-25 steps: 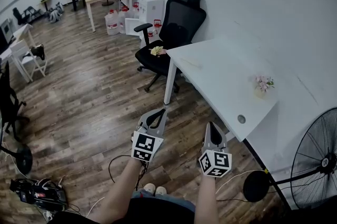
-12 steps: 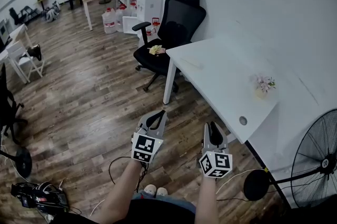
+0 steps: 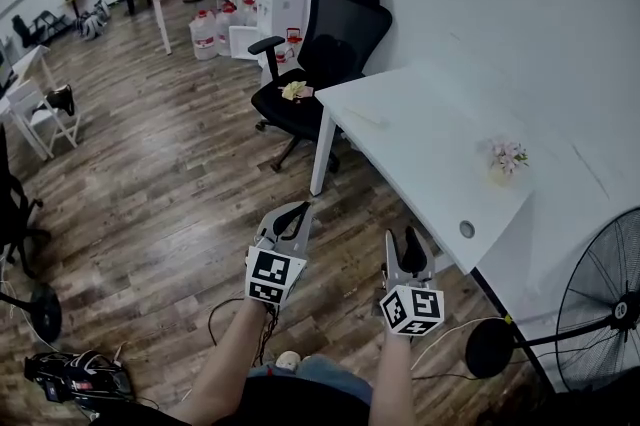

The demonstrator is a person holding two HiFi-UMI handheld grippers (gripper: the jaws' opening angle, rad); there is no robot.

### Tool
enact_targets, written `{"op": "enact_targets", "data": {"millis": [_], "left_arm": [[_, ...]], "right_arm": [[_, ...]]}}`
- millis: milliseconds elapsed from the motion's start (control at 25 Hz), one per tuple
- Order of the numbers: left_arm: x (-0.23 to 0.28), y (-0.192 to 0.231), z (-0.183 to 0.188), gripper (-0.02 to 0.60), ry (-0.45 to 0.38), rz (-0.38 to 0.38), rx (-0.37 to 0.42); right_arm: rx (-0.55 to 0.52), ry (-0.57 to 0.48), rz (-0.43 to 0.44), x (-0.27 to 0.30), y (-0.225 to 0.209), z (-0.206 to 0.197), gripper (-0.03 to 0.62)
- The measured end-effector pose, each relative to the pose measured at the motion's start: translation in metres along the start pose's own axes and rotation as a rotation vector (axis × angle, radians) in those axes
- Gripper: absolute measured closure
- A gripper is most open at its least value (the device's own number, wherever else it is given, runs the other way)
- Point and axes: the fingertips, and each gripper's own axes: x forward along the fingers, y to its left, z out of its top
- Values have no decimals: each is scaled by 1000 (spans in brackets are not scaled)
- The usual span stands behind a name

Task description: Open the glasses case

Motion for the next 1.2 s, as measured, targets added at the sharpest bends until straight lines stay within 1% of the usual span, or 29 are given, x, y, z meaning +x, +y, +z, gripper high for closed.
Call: {"op": "enact_targets", "data": {"millis": [200,360,640,760,880,1040,1200], "left_arm": [[9,15,-7,574,1,18,-6],[27,23,-6,574,4,26,10],[79,55,-12,574,-10,51,16],[114,73,-11,574,-13,63,32],[159,93,-18,574,-1,78,46],[230,128,-27,574,19,103,29],[304,155,-26,574,30,110,15]], "right_arm": [[7,-3,4,9,-3,-5,408],[7,4,3,27,-15,-6,401],[-2,-9,19,85,-42,-8,401],[-6,-17,32,126,-62,-10,401],[-6,-12,37,178,-88,-14,399],[-13,2,52,257,-123,-14,399],[-10,25,57,332,-159,-13,399]]}}
